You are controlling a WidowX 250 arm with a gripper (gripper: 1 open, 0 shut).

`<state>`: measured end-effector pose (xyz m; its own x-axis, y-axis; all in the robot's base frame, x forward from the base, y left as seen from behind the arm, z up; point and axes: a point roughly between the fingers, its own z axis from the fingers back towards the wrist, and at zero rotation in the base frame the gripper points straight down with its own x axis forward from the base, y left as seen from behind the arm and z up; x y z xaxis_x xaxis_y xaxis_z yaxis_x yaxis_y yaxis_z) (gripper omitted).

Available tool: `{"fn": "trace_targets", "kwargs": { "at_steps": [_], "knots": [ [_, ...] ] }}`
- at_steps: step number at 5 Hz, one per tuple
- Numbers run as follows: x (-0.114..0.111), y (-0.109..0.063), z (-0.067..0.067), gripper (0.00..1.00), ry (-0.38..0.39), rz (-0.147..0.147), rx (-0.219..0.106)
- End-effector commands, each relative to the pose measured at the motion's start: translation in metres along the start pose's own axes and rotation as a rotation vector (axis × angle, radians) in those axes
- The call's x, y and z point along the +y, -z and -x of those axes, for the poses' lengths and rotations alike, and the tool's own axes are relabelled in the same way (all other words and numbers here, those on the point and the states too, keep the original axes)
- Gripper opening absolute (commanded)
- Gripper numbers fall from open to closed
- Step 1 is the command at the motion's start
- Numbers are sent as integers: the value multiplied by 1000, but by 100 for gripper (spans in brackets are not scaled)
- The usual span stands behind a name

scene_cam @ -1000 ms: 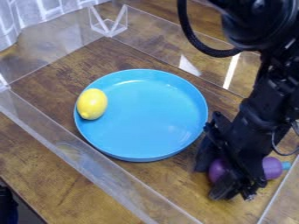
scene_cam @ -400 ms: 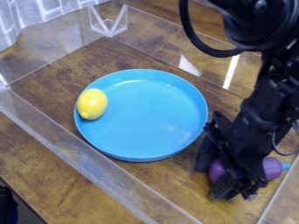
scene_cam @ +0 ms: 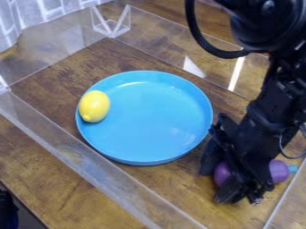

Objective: Put the purple eggplant on the blue tray

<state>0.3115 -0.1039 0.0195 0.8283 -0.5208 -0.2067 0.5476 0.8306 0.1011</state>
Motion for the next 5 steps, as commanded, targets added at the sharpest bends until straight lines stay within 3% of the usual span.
{"fn": "trace_targets", "kwargs": {
  "at_steps": [1,5],
  "knots": [
    [10,-3,0,0,-31,-12,-8],
    [12,-7,1,0,-23,-34,10]
  ]
}}
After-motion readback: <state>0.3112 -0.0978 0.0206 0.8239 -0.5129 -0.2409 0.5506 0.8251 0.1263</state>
